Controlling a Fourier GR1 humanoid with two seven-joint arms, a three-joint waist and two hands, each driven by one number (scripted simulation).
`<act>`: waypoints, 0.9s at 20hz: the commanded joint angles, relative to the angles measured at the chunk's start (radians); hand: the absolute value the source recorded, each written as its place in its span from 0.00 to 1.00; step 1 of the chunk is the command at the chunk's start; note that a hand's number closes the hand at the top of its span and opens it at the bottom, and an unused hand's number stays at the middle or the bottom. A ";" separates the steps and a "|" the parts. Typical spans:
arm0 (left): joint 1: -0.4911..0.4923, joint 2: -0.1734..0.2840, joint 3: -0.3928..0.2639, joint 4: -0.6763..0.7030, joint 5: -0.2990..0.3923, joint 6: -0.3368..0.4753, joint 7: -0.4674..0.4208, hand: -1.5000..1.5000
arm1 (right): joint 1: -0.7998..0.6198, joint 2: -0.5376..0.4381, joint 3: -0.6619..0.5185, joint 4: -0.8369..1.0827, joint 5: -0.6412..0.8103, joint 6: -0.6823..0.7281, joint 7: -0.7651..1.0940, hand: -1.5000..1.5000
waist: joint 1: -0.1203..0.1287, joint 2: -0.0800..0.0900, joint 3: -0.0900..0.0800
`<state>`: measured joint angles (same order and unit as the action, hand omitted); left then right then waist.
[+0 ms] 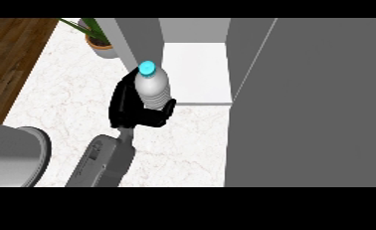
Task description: Pick up the bottled water, place it into the cabinet and close the cabinet
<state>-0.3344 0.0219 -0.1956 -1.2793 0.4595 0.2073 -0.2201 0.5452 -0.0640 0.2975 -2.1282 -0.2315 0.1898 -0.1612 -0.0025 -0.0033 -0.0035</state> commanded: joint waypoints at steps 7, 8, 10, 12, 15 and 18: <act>-0.274 -0.011 -0.052 0.114 -0.143 0.175 0.060 1.00 | 0.017 -0.023 -0.007 -0.012 -0.037 0.027 -0.008 0.00 | -0.043 0.008 0.004; -0.302 -0.020 -0.067 0.123 -0.159 0.234 0.074 1.00 | 0.017 0.003 0.047 -0.005 0.010 0.002 0.002 0.00 | -0.052 0.009 0.004; -0.309 -0.020 -0.072 0.135 -0.175 0.251 0.082 1.00 | -0.034 -0.008 -0.003 0.031 -0.012 0.010 0.004 0.00 | -0.041 0.011 0.004; -0.327 -0.015 -0.063 0.174 -0.196 0.276 0.086 1.00 | -0.009 -0.004 0.034 0.016 0.003 0.015 -0.007 0.00 | -0.057 0.013 0.004; -0.356 -0.005 -0.062 0.172 -0.230 0.345 0.128 1.00 | 0.003 -0.008 0.021 0.039 -0.006 0.030 -0.040 0.00 | -0.067 0.013 0.005; -0.427 0.023 -0.042 0.224 -0.244 0.358 0.166 1.00 | 0.014 -0.027 0.000 0.026 -0.026 0.043 -0.042 0.00 | -0.075 0.015 0.005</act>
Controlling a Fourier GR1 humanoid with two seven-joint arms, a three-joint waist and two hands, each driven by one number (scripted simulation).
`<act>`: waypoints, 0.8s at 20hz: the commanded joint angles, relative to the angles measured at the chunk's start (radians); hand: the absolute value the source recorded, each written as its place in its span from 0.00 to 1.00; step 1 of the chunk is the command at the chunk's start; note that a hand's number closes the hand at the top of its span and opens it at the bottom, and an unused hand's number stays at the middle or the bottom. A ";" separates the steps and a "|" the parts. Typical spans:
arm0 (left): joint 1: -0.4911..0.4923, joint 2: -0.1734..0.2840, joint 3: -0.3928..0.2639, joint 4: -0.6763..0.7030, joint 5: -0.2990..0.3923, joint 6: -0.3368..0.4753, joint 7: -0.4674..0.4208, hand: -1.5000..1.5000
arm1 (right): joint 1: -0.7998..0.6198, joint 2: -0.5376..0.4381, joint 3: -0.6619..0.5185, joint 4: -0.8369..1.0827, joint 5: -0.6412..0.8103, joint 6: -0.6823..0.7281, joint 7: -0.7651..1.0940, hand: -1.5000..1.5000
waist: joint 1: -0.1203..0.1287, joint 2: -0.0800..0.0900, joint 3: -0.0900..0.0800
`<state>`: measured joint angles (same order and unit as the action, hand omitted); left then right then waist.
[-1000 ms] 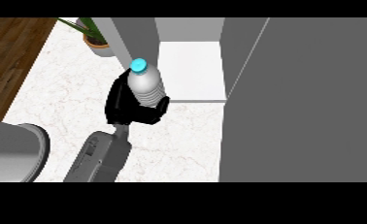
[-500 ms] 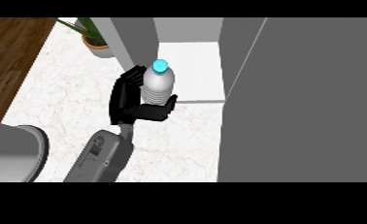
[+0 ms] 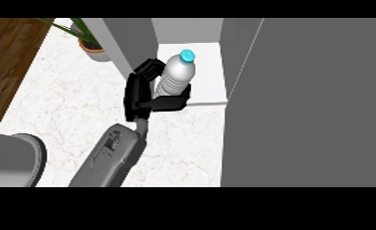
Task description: Pick up the bottled water, place it into the cabinet and close the cabinet
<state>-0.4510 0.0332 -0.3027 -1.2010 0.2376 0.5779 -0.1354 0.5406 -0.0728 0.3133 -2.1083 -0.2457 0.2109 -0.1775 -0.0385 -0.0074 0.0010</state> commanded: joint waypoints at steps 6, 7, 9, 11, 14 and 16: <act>-0.308 0.046 0.049 0.220 -0.063 0.039 0.080 1.00 | -0.021 0.004 0.004 0.029 -0.008 0.011 -0.011 0.00 | -0.054 0.029 0.000; -0.309 0.013 0.020 0.224 -0.081 0.067 0.073 1.00 | -0.019 -0.009 -0.008 0.026 -0.024 0.014 0.012 0.00 | -0.045 0.026 0.000; -0.311 0.047 0.038 0.221 -0.065 0.050 0.078 1.00 | -0.020 -0.004 0.008 0.008 0.000 -0.003 0.028 0.00 | -0.044 0.027 -0.002; -0.305 0.074 0.048 0.245 -0.070 0.060 0.072 1.00 | -0.041 -0.012 -0.013 0.019 -0.016 0.008 0.024 0.00 | -0.042 0.030 -0.002; -0.314 0.057 0.000 0.289 -0.135 0.144 0.074 1.00 | -0.034 -0.017 -0.004 0.040 -0.017 0.035 -0.010 0.00 | -0.054 0.029 0.000; -0.304 0.084 -0.025 0.307 -0.157 0.146 0.088 1.00 | -0.035 -0.013 -0.012 -0.014 -0.032 0.004 0.042 0.00 | -0.046 0.027 -0.001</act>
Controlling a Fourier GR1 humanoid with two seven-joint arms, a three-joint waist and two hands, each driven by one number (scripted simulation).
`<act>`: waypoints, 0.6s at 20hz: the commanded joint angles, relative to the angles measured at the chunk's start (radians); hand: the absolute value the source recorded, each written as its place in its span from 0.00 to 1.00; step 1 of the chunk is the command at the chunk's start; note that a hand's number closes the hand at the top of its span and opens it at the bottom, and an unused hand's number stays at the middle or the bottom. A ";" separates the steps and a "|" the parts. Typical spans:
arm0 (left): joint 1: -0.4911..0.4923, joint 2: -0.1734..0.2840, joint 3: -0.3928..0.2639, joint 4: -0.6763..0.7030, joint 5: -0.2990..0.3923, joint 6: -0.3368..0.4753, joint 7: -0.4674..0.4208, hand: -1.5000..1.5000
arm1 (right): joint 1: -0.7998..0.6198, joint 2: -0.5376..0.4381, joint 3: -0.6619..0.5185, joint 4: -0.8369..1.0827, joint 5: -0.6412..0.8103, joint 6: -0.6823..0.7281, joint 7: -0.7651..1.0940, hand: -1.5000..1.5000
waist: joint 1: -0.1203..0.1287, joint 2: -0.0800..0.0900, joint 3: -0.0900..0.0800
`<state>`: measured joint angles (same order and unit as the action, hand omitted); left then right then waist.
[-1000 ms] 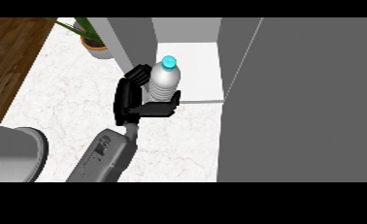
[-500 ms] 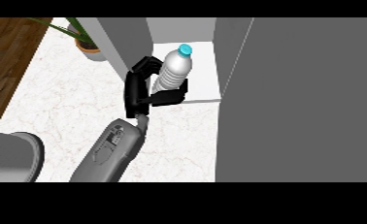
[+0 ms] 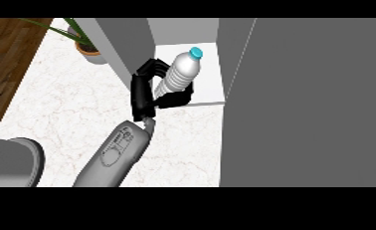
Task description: Pick up the bottled water, place it into the cabinet and close the cabinet
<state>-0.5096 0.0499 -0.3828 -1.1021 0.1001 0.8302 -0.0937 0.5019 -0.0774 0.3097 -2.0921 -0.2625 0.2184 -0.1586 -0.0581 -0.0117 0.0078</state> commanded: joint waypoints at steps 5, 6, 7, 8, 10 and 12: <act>-0.242 0.105 0.032 0.253 -0.066 -0.045 0.048 1.00 | 0.001 0.018 0.012 0.050 0.010 0.004 -0.037 0.00 | -0.036 0.038 -0.007; -0.243 0.101 0.019 0.270 -0.077 -0.032 0.050 1.00 | -0.009 0.011 0.015 0.046 0.018 0.007 -0.030 0.00 | -0.035 0.038 -0.007; -0.248 0.132 0.027 0.262 -0.074 -0.046 0.055 1.00 | 0.010 0.004 0.012 0.018 0.014 0.000 -0.016 0.00 | -0.033 0.035 -0.008; -0.244 0.098 0.013 0.292 -0.087 -0.009 0.051 0.00 | -0.036 0.012 0.006 0.040 0.010 0.000 -0.009 0.00 | -0.030 0.041 -0.008; -0.270 0.137 0.042 0.303 -0.064 -0.043 0.051 0.00 | -0.014 0.015 0.011 0.026 0.015 -0.008 -0.015 0.00 | -0.029 0.038 -0.009; -0.308 0.113 0.031 0.318 -0.072 -0.012 0.094 0.00 | -0.005 -0.010 -0.005 0.027 -0.001 0.017 -0.018 0.00 | -0.041 0.039 -0.008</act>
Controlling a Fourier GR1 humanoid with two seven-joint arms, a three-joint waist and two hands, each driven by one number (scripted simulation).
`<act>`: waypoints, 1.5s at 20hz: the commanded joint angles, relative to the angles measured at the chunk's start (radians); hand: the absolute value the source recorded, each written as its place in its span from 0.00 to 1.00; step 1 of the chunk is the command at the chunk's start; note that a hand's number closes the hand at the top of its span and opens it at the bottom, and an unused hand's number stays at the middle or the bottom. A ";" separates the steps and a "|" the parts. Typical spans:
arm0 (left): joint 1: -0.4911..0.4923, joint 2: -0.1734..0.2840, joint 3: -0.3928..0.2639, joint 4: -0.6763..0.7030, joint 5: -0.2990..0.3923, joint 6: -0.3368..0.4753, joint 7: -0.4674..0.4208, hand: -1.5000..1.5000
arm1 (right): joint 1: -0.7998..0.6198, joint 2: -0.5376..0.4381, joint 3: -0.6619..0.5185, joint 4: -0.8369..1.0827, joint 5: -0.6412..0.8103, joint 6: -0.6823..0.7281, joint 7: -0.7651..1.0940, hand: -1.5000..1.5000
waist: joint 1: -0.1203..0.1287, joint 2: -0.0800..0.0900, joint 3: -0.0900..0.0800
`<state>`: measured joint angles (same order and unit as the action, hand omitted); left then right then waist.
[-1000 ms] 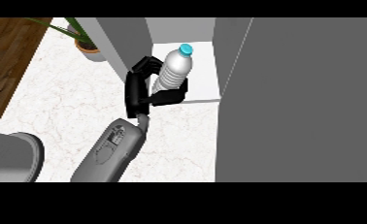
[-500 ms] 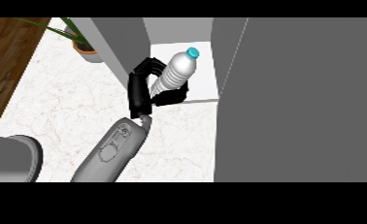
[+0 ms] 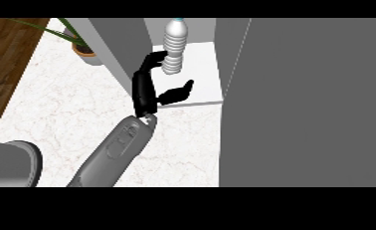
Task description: Pick up the bottled water, place it into the cabinet and close the cabinet
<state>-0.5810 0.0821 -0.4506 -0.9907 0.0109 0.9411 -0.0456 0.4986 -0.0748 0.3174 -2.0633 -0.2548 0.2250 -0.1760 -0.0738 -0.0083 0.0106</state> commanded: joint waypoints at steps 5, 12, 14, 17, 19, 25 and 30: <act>-0.200 0.073 0.087 0.219 0.029 -0.109 0.035 0.00 | -0.007 0.016 0.039 0.004 0.029 -0.003 -0.012 0.00 | -0.025 0.039 -0.013; -0.216 0.096 0.096 0.191 0.055 -0.124 0.035 0.00 | -0.010 -0.012 -0.010 0.004 -0.010 0.010 0.001 0.00 | -0.015 0.039 -0.013; -0.173 0.131 0.109 0.134 0.092 -0.179 -0.024 0.00 | 0.017 -0.014 0.007 -0.009 0.002 0.016 -0.018 0.00 | -0.012 0.035 -0.014; -0.167 0.097 0.130 0.095 0.138 -0.201 -0.087 0.00 | -0.002 -0.016 -0.011 -0.037 -0.003 -0.001 0.008 0.00 | -0.004 0.036 -0.015; -0.173 0.064 0.151 0.068 0.173 -0.214 -0.129 0.00 | 0.041 -0.019 0.011 -0.043 0.011 0.010 -0.018 0.00 | -0.009 0.030 -0.015; -0.106 0.041 0.211 0.040 0.297 -0.390 -0.316 0.00 | 0.051 -0.025 0.007 -0.012 0.035 0.017 -0.057 0.00 | 0.015 0.026 -0.014; -0.082 0.047 0.230 0.034 0.333 -0.522 -0.396 0.00 | 0.108 -0.019 0.013 -0.041 0.040 0.000 -0.086 0.00 | 0.052 0.011 -0.011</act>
<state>-0.6012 0.0513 -0.3102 -0.9989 0.3184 0.5336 -0.3760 0.5587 -0.0924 0.3186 -2.0947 -0.2289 0.2254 -0.2277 -0.0387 0.0040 -0.0015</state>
